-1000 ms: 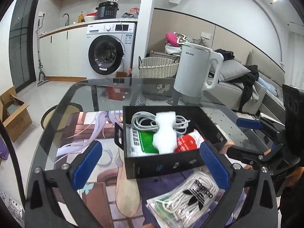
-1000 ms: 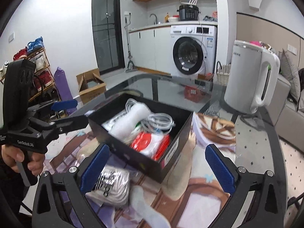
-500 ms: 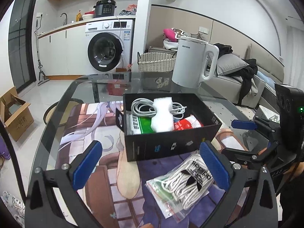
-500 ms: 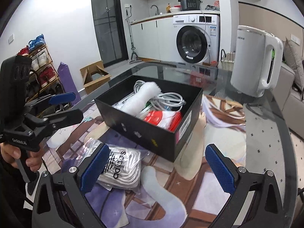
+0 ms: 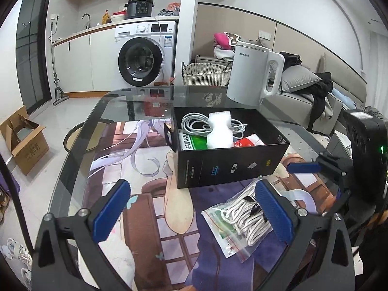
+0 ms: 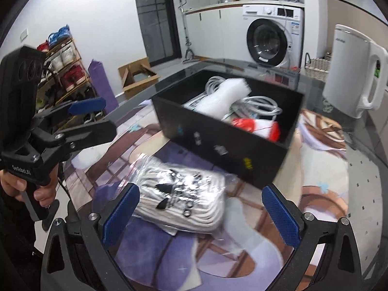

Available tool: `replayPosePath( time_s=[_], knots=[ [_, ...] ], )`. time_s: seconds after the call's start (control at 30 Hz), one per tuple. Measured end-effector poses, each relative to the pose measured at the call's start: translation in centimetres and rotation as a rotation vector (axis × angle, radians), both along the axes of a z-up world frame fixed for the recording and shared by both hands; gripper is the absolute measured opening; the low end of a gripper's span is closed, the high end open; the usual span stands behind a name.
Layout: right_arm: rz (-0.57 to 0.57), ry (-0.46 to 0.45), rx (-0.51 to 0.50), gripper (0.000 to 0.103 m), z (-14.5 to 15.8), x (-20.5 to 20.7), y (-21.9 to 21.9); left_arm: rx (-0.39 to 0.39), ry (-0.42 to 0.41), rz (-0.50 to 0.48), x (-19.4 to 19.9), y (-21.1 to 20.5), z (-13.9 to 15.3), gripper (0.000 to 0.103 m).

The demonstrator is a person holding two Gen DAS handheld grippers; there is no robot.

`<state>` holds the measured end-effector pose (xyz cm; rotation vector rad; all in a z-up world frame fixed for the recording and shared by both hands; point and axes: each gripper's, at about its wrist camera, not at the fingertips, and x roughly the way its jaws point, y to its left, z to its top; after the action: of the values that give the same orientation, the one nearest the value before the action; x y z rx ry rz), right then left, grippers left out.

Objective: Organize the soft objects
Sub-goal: 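Move both grippers toward the bagged adidas laces and green sachet on the table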

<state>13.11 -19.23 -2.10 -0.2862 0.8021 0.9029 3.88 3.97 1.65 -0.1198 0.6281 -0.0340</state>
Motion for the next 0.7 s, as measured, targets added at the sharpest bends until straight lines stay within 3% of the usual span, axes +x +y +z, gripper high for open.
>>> replayPosePath(
  time_s=[0.37,0.7],
  knots=[
    [0.032,0.039,-0.036,0.102,-2.1,-1.3,2.9,-0.028,0.008,0.006,0.0,0.7,-0.2,0.103],
    [-0.028,0.058,-0.103,0.102,-3.4,0.1,2.7,-0.035,0.025,0.003,0.2,0.8,-0.6,0.103]
  ],
)
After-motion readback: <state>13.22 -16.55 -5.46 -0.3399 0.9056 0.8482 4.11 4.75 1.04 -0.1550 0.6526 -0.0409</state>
